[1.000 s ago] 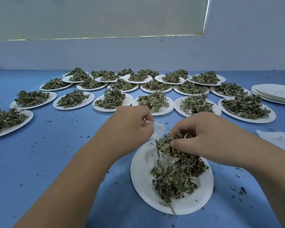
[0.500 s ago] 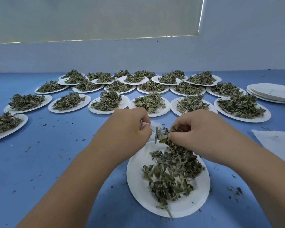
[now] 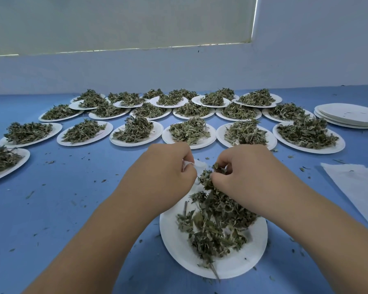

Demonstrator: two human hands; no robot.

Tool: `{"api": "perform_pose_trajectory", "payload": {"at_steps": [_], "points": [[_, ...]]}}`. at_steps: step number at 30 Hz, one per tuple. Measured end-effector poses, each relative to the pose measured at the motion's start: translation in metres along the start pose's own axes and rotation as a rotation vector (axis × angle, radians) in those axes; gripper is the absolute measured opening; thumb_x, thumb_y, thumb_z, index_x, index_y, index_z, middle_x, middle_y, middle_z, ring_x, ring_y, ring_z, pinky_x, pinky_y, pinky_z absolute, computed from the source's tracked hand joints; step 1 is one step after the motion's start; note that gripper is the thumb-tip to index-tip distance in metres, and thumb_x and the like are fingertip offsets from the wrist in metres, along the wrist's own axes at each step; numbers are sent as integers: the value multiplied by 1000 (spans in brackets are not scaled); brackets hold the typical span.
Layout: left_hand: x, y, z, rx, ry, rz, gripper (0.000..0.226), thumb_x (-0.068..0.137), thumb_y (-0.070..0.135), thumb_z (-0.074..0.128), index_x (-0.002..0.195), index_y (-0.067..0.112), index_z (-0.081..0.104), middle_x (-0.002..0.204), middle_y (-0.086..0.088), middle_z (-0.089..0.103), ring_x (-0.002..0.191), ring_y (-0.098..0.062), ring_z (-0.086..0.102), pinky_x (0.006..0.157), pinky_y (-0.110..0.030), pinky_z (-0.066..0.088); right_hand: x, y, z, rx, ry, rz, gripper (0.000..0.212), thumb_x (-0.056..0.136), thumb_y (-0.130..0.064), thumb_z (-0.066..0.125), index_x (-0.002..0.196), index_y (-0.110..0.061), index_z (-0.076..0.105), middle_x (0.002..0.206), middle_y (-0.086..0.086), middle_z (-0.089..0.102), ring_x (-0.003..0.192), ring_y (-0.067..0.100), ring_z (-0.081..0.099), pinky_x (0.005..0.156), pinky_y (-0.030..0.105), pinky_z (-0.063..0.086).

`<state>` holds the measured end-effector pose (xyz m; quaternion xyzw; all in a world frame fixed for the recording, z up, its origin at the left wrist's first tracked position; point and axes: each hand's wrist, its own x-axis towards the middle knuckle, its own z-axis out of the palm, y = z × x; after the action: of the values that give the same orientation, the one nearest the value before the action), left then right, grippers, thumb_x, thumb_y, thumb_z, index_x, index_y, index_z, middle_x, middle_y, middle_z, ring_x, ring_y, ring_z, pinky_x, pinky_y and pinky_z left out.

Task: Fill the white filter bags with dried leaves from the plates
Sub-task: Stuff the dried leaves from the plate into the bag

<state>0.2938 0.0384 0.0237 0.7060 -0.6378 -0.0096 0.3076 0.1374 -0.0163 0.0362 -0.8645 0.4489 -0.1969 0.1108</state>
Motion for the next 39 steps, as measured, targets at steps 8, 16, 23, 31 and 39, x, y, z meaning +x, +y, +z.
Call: {"api": "perform_pose_trajectory", "payload": {"at_steps": [8, 16, 23, 31, 39], "points": [[-1, 2, 4, -7, 30, 5, 11, 84, 22, 54, 75, 27, 58, 51, 6, 47, 51, -10, 45, 51, -29, 41, -1, 1, 2, -6, 46, -21, 24, 84, -34, 58, 89, -13, 70, 83, 2, 66, 73, 18, 62, 62, 35, 55], [0, 5, 7, -68, 2, -16, 10, 81, 23, 57, 72, 27, 60, 51, 10, 48, 53, -5, 48, 50, -25, 38, -2, 1, 9, 151, 64, -76, 10, 77, -38, 67, 79, -32, 59, 70, -14, 56, 65, -3, 52, 54, 16, 41], [1, 6, 6, -160, -25, -45, 18, 81, 18, 56, 66, 29, 58, 48, 19, 51, 49, -1, 47, 46, -15, 35, -1, 1, 7, 256, 48, -76, 14, 72, -34, 77, 76, -29, 65, 65, -15, 59, 68, -2, 56, 60, 15, 44], [2, 7, 5, -235, -37, -64, 20, 80, 13, 58, 65, 25, 61, 41, 14, 45, 44, -1, 43, 44, -10, 31, 1, 5, 6, 288, 20, -93, 11, 78, -27, 73, 67, -28, 70, 61, -19, 61, 65, -4, 56, 55, 10, 41], [3, 6, 8, -253, -66, -86, 18, 81, 13, 58, 67, 24, 63, 41, 13, 45, 41, 0, 42, 41, -9, 30, 3, 2, 12, 147, 4, -149, 15, 81, -27, 65, 67, -27, 66, 62, -8, 61, 62, 4, 55, 55, 21, 44]]}}
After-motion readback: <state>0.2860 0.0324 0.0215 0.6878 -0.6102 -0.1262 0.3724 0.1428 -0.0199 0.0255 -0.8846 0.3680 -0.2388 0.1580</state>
